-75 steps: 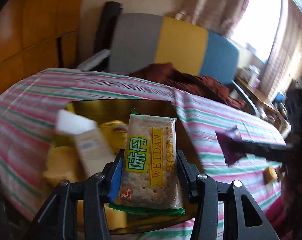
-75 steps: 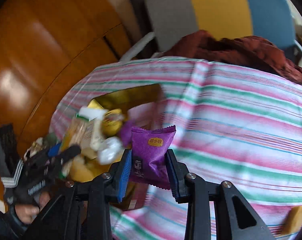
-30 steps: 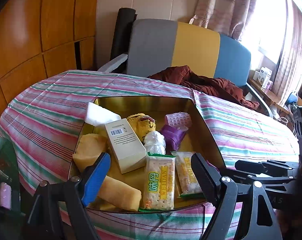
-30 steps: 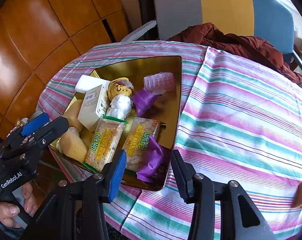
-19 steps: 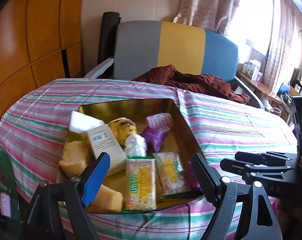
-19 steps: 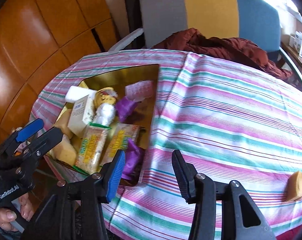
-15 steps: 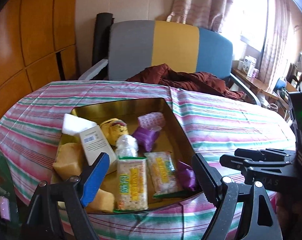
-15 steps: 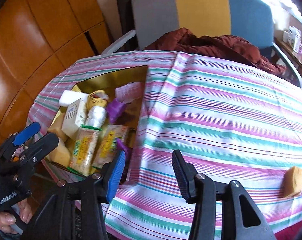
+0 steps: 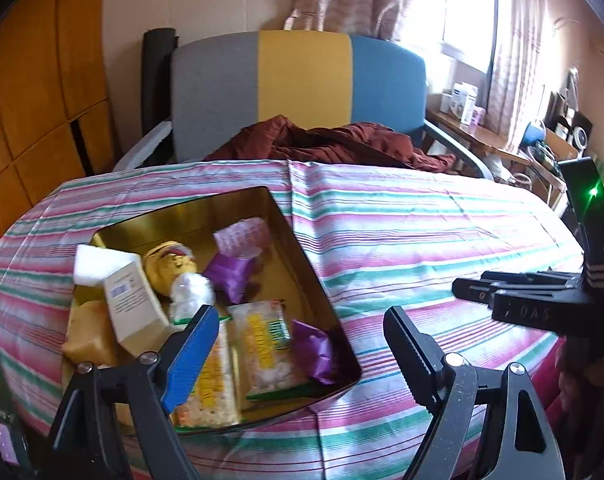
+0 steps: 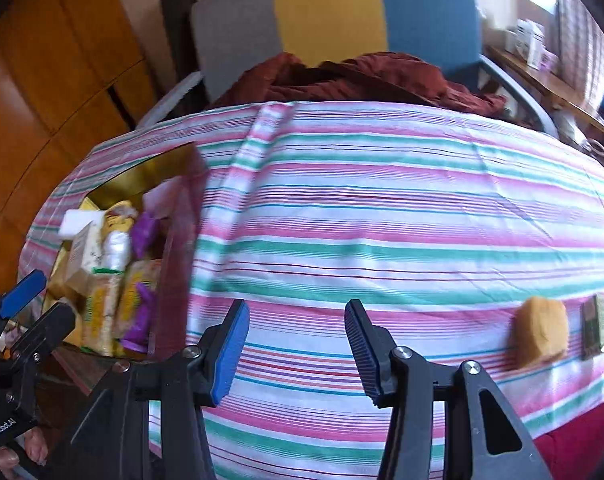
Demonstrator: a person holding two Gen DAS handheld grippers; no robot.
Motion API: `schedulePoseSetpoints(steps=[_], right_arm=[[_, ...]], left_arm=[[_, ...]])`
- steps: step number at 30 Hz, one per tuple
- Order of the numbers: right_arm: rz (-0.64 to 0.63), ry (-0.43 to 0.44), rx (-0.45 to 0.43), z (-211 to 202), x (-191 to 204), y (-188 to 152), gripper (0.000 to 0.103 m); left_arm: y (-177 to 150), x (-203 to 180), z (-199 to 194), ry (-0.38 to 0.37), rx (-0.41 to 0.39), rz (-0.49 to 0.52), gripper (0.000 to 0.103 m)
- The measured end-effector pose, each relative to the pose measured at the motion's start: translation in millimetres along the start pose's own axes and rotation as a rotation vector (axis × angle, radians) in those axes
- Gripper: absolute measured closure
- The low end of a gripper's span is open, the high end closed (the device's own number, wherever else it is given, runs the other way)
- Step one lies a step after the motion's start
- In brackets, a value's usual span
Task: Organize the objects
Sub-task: 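Move both tools back toward the yellow sponge and green box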
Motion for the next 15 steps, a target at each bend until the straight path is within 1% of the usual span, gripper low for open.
schedulePoseSetpoints(steps=[7, 13, 15], right_arm=[[0.059, -0.087, -0.009, -11.0, -47.0, -0.3, 0.053], [0.094, -0.175, -0.029, -26.9, -86.7, 7.9, 0.052], [0.121, -0.212, -0.037, -34.5, -105.5, 10.4, 0.04]], left_arm=[[-1.9, -20.8, 13.0, -0.042, 0.03, 0.031, 0.018], [-2.4, -36.4, 24.0, -0.088, 0.062, 0.048, 0.018], [-1.5, -42.6, 27.6, -0.109, 0.069, 0.056, 0.018]])
Point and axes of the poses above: each gripper's, at about its wrist camera, not at the fingertips, and z roughly the way its jaws point, x to its left, y to its top, the point moved 3 cm from there along z, roughly the way its jaws point, and after that the axes turned 6 degrees about -x, right-handed, at the moved point
